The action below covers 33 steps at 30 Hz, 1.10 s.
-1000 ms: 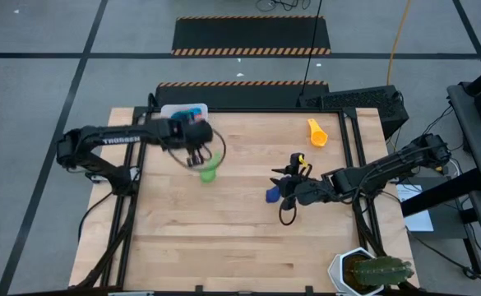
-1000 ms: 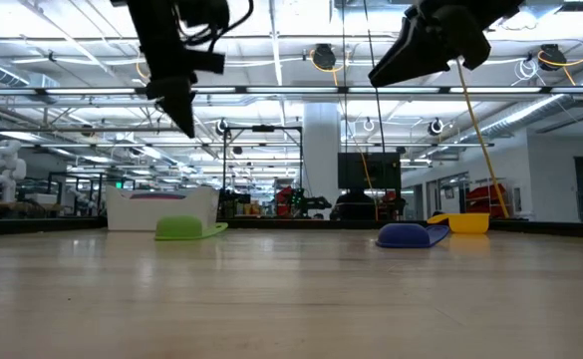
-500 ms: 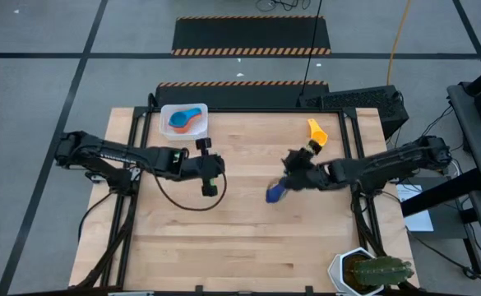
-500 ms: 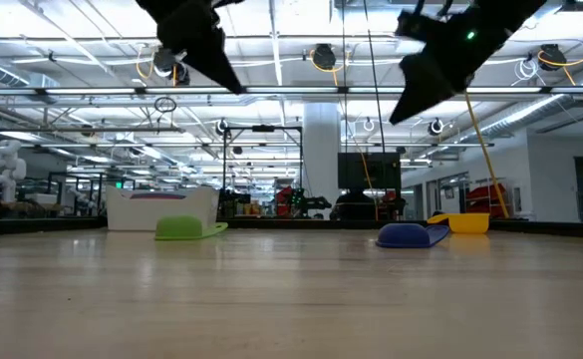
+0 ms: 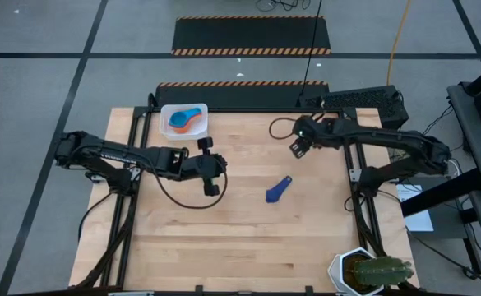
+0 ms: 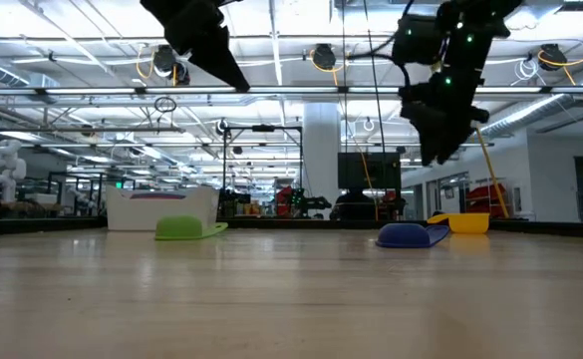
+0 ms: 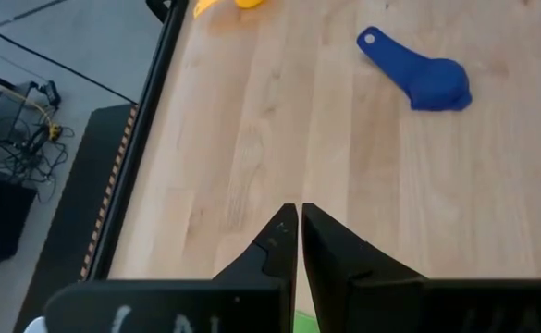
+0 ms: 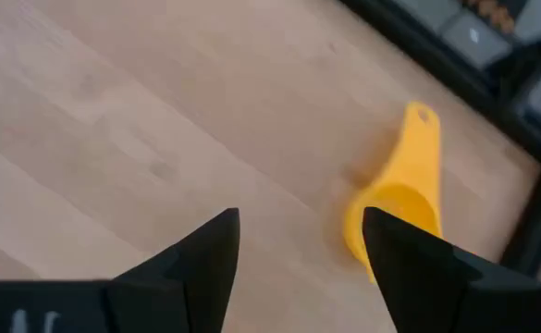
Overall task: Nest measuring cups in basket
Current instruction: Stack the yellow measuring cup into the light blue measuring cup
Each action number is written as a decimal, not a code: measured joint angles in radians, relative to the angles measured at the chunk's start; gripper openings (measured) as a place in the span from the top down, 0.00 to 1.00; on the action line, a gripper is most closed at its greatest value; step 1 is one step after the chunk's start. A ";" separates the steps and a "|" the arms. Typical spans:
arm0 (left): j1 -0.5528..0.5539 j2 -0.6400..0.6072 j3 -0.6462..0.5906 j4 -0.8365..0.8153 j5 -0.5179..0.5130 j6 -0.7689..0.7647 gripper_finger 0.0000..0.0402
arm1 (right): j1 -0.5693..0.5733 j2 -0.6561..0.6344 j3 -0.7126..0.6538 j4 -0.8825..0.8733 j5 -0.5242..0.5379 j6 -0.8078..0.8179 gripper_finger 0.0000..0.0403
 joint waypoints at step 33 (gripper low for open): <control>0.003 0.000 0.000 0.033 0.004 0.046 0.94 | -0.205 0.270 -0.002 -0.088 -0.054 -0.155 0.55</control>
